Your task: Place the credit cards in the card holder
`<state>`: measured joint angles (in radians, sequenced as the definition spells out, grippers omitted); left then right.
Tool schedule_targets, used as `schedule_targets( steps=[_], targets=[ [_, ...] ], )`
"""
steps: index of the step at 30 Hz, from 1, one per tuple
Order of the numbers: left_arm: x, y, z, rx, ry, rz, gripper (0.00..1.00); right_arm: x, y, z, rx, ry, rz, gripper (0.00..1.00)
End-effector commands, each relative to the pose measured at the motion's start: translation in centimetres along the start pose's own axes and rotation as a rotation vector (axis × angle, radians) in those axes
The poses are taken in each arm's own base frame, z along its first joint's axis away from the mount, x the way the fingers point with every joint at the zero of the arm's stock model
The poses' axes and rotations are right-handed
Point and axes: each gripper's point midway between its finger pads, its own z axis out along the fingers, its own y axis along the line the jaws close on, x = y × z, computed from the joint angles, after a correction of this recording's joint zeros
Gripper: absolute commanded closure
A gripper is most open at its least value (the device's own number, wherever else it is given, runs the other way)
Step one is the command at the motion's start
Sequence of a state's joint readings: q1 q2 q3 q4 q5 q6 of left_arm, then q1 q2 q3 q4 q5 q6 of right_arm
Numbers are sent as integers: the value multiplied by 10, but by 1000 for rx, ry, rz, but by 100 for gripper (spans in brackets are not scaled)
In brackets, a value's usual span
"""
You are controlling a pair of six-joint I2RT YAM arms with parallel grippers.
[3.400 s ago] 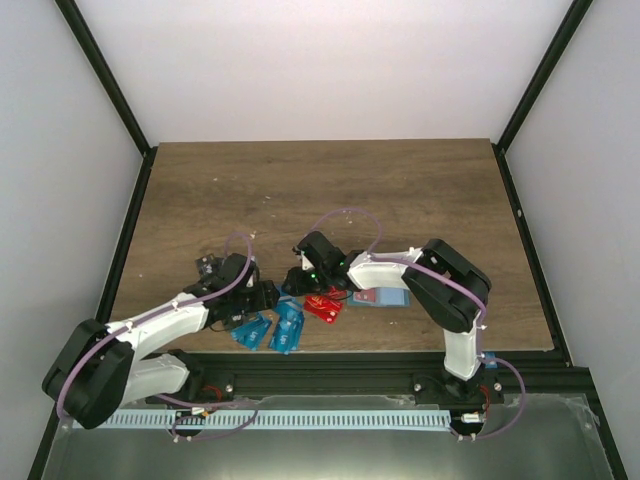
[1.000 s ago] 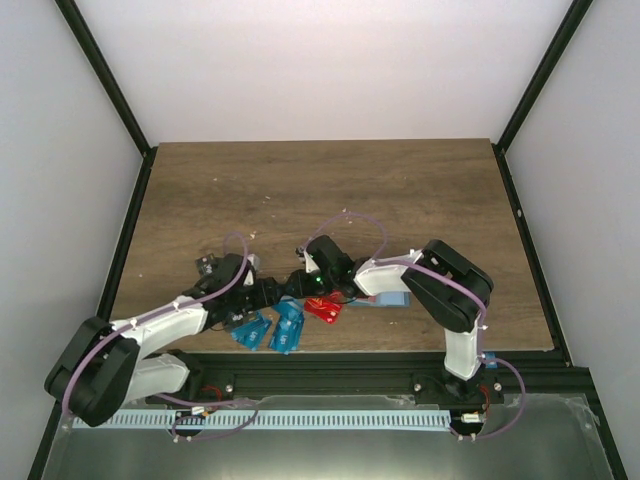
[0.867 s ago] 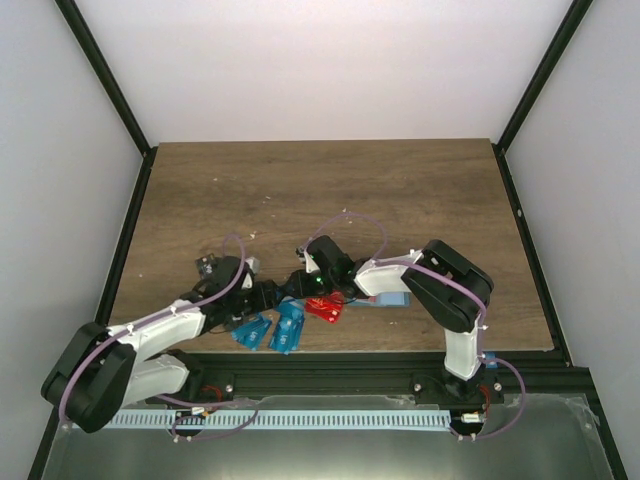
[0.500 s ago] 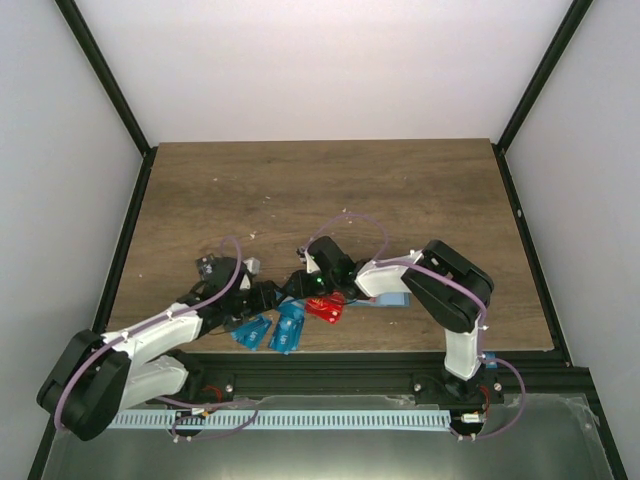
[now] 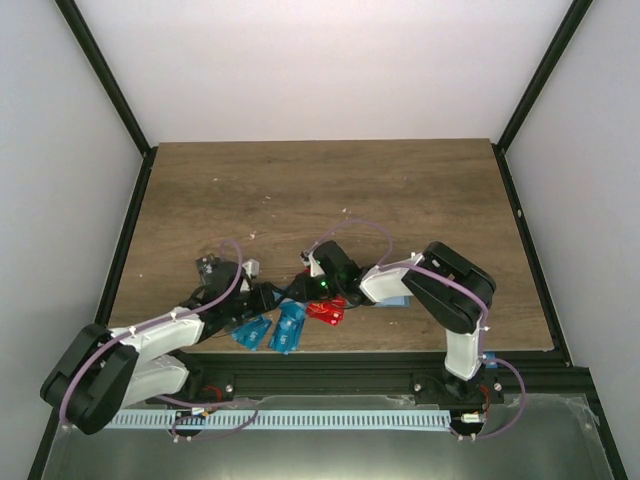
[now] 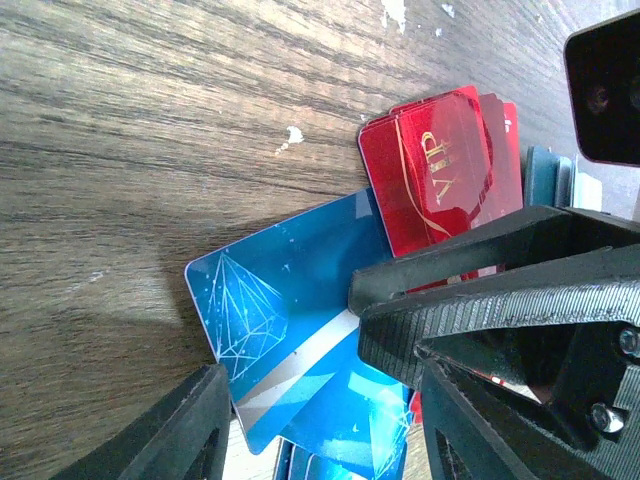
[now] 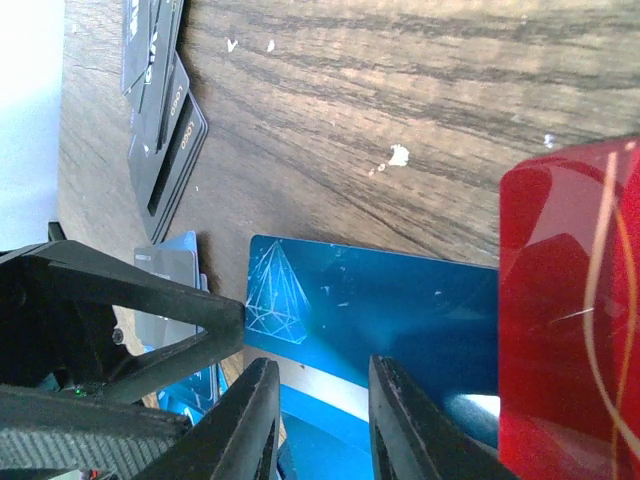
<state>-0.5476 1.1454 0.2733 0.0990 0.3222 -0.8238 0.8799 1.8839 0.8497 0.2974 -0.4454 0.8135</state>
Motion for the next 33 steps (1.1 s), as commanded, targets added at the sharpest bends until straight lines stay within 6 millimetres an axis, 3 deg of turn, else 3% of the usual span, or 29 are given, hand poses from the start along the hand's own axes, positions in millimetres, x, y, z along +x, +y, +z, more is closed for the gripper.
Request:
schedule_targets(
  steps=[1, 6, 16, 21, 28, 33],
  targets=[
    [-17, -27, -2, 130, -78, 21, 47, 48, -46, 6, 110, 133, 122, 73],
    [-21, -28, -2, 155, -103, 9, 54, 51, -49, 5, 114, 127, 141, 76],
    [-13, -22, 11, 167, -67, -1, 78, 51, -48, 5, 100, 123, 152, 77],
    [-8, -16, 17, 166, -50, -3, 95, 48, -44, 5, 92, 117, 147, 78],
    [-9, -16, 14, 173, -68, 2, 96, 38, -31, 0, 71, 99, 119, 78],
    [-15, -26, 4, 189, -92, 26, 96, 25, -13, -14, 71, 69, 51, 77]
  ],
)
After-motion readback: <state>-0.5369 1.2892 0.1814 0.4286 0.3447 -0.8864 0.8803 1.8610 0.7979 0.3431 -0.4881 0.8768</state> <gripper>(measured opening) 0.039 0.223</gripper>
